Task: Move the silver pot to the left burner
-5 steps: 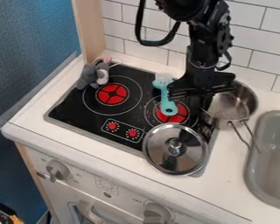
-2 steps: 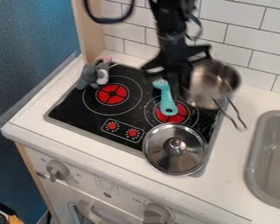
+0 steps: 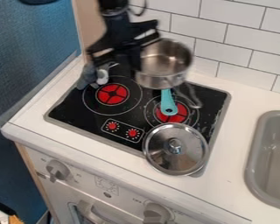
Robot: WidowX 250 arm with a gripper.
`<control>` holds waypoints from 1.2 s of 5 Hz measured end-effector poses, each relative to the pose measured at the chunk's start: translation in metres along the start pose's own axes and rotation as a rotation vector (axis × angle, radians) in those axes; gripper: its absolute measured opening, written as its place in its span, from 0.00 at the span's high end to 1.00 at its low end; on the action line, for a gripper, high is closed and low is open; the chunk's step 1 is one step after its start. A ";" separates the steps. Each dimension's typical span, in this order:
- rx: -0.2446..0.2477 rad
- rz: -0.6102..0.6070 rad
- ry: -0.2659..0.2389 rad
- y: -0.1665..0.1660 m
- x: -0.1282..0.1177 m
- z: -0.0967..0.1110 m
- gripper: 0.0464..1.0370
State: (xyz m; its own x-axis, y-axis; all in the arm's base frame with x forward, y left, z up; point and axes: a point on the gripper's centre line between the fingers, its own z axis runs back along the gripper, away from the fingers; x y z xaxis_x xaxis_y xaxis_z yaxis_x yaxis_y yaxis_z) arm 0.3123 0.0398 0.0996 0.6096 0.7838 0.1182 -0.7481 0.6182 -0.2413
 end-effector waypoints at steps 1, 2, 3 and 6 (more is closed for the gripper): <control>0.052 0.044 -0.009 0.040 0.011 -0.004 0.97; 0.096 0.081 -0.040 0.071 0.020 -0.011 0.97; 0.113 0.081 -0.047 0.079 0.018 -0.031 0.97; 0.169 0.066 0.004 0.063 0.023 -0.075 0.97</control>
State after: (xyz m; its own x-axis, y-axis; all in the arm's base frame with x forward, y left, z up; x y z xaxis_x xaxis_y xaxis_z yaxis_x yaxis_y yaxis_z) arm 0.2982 0.0923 0.0147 0.5582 0.8232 0.1037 -0.8199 0.5664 -0.0834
